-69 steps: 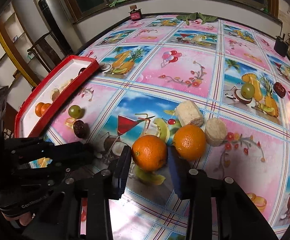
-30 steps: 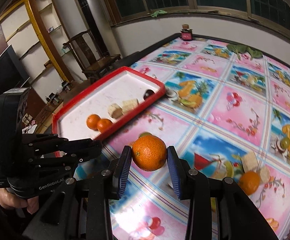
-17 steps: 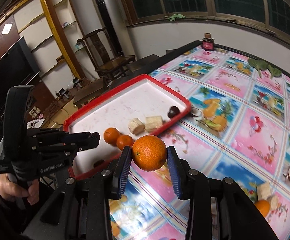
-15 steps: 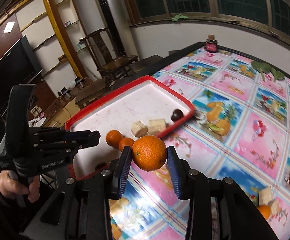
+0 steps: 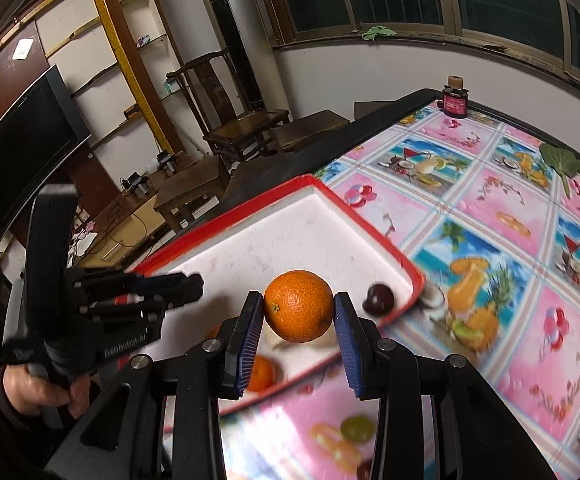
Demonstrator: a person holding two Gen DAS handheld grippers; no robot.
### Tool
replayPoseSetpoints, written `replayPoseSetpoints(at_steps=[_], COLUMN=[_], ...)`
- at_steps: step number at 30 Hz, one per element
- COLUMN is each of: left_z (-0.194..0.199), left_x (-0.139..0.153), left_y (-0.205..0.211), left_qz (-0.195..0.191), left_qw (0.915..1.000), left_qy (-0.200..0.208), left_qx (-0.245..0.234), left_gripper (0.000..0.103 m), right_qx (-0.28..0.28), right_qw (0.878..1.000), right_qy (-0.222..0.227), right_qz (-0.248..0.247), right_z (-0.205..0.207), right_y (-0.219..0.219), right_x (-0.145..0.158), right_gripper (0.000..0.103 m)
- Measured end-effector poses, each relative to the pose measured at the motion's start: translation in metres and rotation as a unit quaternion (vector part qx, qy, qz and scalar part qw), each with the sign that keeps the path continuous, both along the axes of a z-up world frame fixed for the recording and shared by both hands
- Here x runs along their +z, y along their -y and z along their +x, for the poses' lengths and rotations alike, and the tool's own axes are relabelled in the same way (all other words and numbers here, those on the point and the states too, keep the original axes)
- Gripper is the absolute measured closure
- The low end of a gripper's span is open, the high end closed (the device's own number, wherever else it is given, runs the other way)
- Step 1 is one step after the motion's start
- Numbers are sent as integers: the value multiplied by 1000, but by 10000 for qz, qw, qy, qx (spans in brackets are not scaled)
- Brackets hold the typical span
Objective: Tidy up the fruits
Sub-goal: 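Lower the date and tangerine into the tray and open both tools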
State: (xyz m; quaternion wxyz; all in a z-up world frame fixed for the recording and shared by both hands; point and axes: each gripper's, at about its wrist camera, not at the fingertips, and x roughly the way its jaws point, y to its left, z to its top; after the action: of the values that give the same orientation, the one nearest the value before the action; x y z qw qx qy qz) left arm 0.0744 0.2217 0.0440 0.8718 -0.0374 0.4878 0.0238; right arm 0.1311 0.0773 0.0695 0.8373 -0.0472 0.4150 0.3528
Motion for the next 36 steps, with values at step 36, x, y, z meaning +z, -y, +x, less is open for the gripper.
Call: replayPoseSetpoints(at_steps=[36], left_z=[13], left_x=[-25], left_y=[8], left_qz=[230], left_qw=[9995], left_qy=[-218], left_qx=[80], left_gripper=[79], right_qx=[-173], right_qw=[9983], right_qy=[-392], right_qz=[-399], right_z=[54], right_y=[-33], right_x=[-66], right_gripper=[52])
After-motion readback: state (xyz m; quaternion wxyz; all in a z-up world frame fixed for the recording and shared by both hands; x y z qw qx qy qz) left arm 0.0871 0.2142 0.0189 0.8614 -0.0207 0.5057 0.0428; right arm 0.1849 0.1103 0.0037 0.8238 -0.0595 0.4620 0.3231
